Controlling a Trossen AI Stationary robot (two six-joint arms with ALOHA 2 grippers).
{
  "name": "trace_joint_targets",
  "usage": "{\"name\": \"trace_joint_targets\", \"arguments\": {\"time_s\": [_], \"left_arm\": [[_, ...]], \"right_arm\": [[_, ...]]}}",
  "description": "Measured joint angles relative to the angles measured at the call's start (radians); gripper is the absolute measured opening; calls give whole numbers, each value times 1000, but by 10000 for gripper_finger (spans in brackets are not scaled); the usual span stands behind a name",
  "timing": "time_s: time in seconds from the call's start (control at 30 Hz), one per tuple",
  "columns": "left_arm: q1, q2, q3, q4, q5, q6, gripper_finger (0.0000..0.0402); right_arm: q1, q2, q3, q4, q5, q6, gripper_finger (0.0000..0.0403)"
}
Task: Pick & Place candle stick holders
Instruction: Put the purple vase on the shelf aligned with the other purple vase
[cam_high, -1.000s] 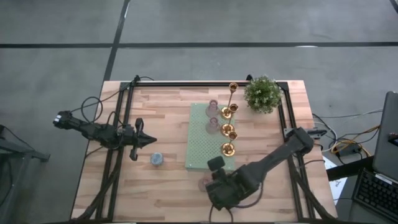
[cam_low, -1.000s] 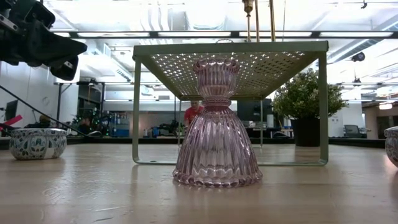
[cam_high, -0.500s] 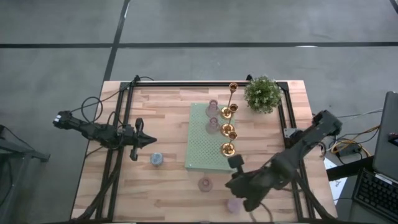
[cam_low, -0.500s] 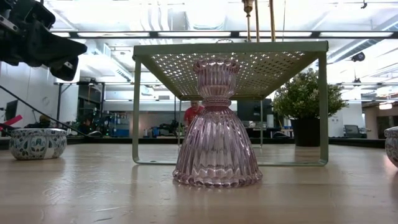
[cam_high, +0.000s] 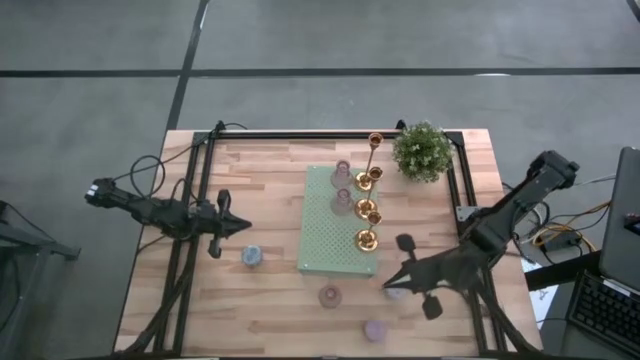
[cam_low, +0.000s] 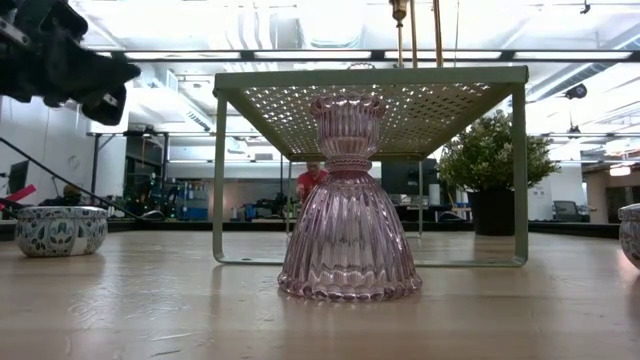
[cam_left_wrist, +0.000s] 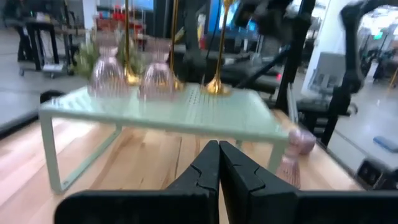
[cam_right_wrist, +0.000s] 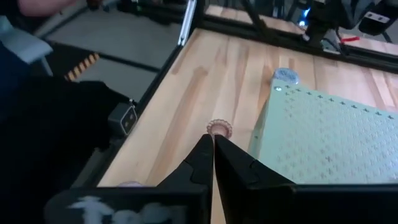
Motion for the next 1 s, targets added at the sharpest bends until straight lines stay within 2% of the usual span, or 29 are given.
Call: {"name": "trace_joint_targets", "arguments": {"time_s": [0.23, 0.37, 0.47, 0.7, 1.0], "left_arm": [[0, 0, 0, 152, 0, -23, 10], [0, 1, 0, 264, 0, -120, 10], [0, 2, 0, 307, 1, -129, 10], [-1, 35, 0, 303, 35, -171, 10], [-5, 204, 87, 307, 61, -166, 10]], "right_arm": [[0, -181, -212, 149, 0, -54, 8], [-5, -278, -314, 195, -2, -88, 8], [-22, -354, -385, 230, -13, -79, 8], [-83, -534, -549, 302, -69, -74, 8], [-118, -766, -713, 352, -51, -70, 8]]}}
